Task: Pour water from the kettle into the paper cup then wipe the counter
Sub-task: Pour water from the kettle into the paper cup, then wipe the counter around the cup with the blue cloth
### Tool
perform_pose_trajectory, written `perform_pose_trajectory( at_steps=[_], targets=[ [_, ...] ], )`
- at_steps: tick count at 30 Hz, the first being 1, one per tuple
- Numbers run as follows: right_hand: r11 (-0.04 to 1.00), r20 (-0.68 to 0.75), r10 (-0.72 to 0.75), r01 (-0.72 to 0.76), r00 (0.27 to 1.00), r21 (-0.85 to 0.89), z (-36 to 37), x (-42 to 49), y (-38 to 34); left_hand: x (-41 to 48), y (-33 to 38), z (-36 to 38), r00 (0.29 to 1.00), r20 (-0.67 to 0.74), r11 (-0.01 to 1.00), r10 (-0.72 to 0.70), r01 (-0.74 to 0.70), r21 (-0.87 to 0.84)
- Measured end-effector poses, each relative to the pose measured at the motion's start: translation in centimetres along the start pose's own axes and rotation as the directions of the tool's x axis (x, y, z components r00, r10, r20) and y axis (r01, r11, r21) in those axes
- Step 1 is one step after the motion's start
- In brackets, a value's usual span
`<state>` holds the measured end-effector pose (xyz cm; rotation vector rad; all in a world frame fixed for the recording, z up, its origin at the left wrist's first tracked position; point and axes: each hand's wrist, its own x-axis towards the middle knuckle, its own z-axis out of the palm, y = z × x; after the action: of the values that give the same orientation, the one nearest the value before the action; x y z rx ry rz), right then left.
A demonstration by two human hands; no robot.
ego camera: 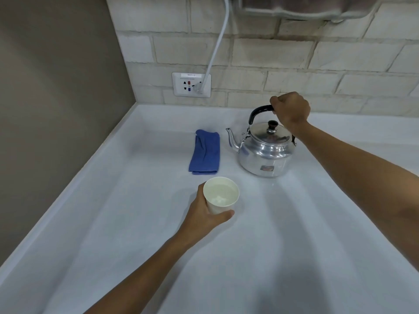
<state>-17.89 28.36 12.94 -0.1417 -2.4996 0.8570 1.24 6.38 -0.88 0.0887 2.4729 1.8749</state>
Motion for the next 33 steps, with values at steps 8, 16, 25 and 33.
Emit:
perform_pose_trajectory(
  at_steps=[8, 16, 25, 33],
  targets=[
    [0.998, -0.020, 0.034, -0.035, 0.999, -0.059, 1.6, 0.9, -0.2, -0.1, 0.3, 0.0, 1.000, -0.004, 1.000, -0.020, 0.020, 0.004],
    [0.991, -0.037, -0.034, 0.029, 0.999, -0.131, 2.1, 1.0, 0.5, 0.0, 0.4, -0.2, 1.000, 0.017, 1.000, -0.011, 0.011, 0.011],
    [0.980, -0.105, -0.189, 0.194, 0.976, 0.040, 0.8, -8.9, 3.0, -0.4, -1.3, -7.6, 0.990, 0.133, 0.939, 0.050, -0.092, 0.332],
    [0.959, 0.429, -0.001, 0.122, 0.903, -0.255, 4.4, -21.5, 7.8, 4.5, 0.1, -8.3, 0.989, -0.032, 0.914, 0.143, -0.120, 0.388]
  ],
)
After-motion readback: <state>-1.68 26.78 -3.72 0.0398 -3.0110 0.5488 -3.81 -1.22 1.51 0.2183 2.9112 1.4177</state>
